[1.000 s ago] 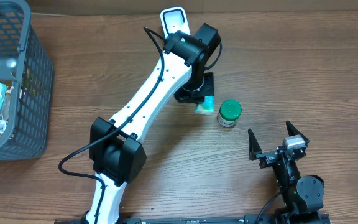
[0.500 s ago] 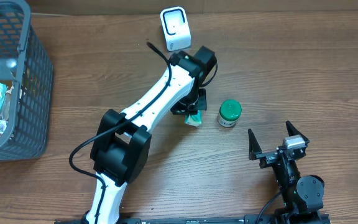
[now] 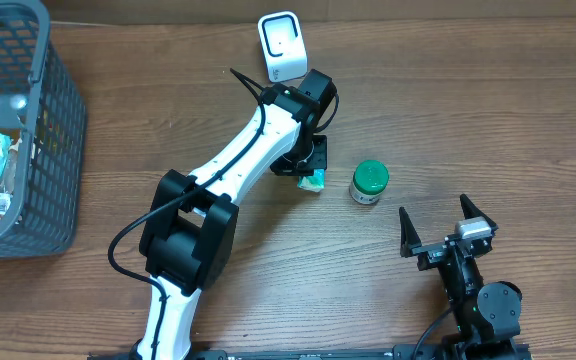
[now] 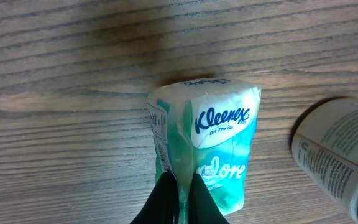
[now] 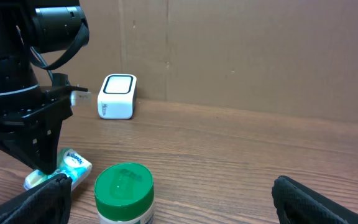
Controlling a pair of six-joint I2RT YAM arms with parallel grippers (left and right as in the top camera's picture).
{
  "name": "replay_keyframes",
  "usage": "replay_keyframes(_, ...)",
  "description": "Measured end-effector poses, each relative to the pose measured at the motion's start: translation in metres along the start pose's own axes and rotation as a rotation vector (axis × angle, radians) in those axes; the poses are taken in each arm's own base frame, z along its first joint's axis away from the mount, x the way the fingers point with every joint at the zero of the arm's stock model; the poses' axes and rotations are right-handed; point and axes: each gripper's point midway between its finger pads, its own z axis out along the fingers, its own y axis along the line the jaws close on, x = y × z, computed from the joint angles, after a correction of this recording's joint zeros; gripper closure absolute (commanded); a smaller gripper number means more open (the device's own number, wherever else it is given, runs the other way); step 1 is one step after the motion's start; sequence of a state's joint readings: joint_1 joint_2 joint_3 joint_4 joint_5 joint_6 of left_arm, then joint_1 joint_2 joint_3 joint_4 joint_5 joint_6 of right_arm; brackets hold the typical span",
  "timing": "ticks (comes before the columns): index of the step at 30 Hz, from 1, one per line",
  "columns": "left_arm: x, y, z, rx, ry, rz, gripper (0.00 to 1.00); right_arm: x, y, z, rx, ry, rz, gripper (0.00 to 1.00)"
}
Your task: Scan the item barcode
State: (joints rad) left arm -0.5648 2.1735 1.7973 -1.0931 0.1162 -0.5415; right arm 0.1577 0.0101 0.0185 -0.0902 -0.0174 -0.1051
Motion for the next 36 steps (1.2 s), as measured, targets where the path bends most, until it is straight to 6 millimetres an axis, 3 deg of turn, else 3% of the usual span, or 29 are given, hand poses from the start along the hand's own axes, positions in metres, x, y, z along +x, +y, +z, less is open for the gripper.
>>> replay_keyframes(6, 0.003, 0.006, 0.015, -0.003, 0.005, 0.005, 0.96, 0.000, 0.000, 0.000, 0.000, 0.000, 0.000, 0.00)
replay_keyframes(14, -0.007, 0.018, 0.014, 0.043, 0.011, 0.010, 0.92, 0.000, 0.000, 0.000, 0.000, 0.000, 0.000, 0.00)
replay_keyframes(17, -0.009, 0.021, 0.014, 0.047, 0.011, 0.024, 0.82, 0.000, 0.000, 0.000, 0.000, 0.000, 0.001, 0.00)
replay_keyframes(18, -0.008, 0.021, 0.015, 0.046, 0.013, 0.030, 0.68, 0.000, 0.000, 0.000, 0.000, 0.000, 0.000, 0.00)
replay_keyframes(19, -0.007, 0.022, 0.017, 0.043, 0.016, 0.038, 0.61, 0.000, 0.000, 0.000, 0.000, -0.001, 0.000, 0.00)
replay_keyframes(22, -0.004, 0.025, 0.020, 0.039, 0.024, 0.049, 0.52, 0.000, 0.000, 0.000, 0.000, 0.000, 0.001, 0.00)
replay_keyframes(32, -0.021, 0.034, 0.015, 0.139, 0.014, 0.028, 0.58, 0.000, 0.000, 0.000, 0.000, 0.000, 0.000, 0.00)
replay_keyframes(36, -0.019, 0.032, 0.022, 0.160, 0.015, 0.030, 0.59, 0.000, 0.000, 0.000, 0.000, 0.000, 0.000, 0.00)
